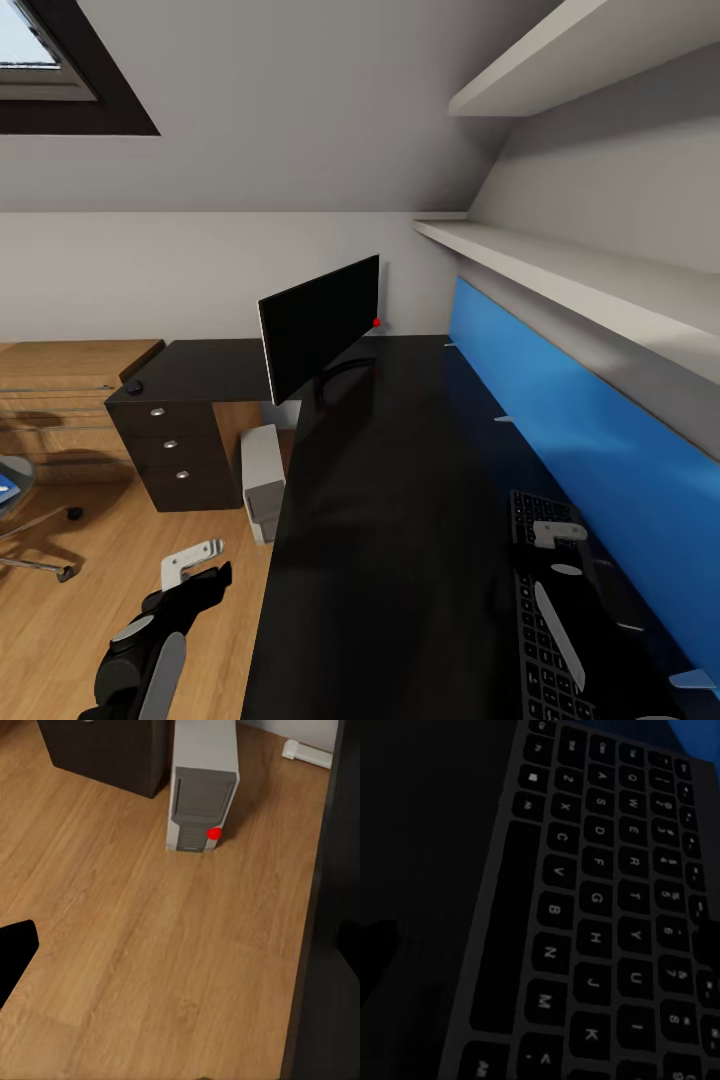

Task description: In the bedroom, organize the workspace by keeping the computer under the desk, ensuring the monitor is on the desk, placing the keyboard on the desk next to the monitor, placing the mouse on the desk next to the keyboard, moving the folder from the swivel chair onto the desk next to the mouse, stacking the notebook on top of the folder with the pen on top of the notebook, and positioning the swivel chair next to the desk.

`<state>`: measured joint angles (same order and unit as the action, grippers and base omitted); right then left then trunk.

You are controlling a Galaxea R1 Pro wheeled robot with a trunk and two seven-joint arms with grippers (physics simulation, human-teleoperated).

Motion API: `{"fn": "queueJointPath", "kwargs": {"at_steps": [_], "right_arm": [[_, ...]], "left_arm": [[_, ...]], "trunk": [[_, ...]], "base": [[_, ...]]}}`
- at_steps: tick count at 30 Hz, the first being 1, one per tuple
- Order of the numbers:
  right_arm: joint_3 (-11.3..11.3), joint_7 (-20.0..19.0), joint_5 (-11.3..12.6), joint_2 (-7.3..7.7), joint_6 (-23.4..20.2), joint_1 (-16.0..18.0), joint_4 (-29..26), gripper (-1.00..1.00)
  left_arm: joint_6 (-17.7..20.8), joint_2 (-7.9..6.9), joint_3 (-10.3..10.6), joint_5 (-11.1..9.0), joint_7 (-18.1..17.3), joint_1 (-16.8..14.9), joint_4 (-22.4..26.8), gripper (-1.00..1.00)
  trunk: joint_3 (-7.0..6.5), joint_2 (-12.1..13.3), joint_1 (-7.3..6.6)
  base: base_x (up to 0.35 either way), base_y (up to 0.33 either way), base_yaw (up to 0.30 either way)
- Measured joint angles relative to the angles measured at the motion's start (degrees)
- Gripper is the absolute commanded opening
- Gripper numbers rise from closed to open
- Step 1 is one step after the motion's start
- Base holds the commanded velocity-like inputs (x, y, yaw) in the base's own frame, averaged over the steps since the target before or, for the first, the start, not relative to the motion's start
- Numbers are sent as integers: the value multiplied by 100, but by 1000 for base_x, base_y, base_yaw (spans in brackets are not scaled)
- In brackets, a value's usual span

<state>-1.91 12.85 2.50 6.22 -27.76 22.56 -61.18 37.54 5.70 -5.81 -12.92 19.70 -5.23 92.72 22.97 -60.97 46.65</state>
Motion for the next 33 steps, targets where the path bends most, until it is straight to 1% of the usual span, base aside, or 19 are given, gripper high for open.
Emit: {"fn": "queueJointPath", "kwargs": {"at_steps": [7, 10, 18, 33], "right_arm": [[-3, 4, -3, 2, 0, 0, 0, 100], [-1, 4, -3, 1, 0, 0, 0, 100], [-8, 5, -6, 6, 0, 0, 0, 100], [0, 5, -3, 0, 0, 0, 0, 100]], "left_arm": [[-3, -20, -146, -1, -1, 0, 1, 100], [-2, -46, -197, -1, -1, 0, 1, 100], [-6, -116, -229, -1, -1, 0, 1, 100], [-11, -133, -233, -9, -1, 0, 1, 100]], "trunk": [[0, 0, 0], [53, -119, 65], [197, -440, 241], [467, -1042, 571]], "base": [[0, 0, 0], [0, 0, 0], [0, 0, 0], [0, 0, 0]]}}
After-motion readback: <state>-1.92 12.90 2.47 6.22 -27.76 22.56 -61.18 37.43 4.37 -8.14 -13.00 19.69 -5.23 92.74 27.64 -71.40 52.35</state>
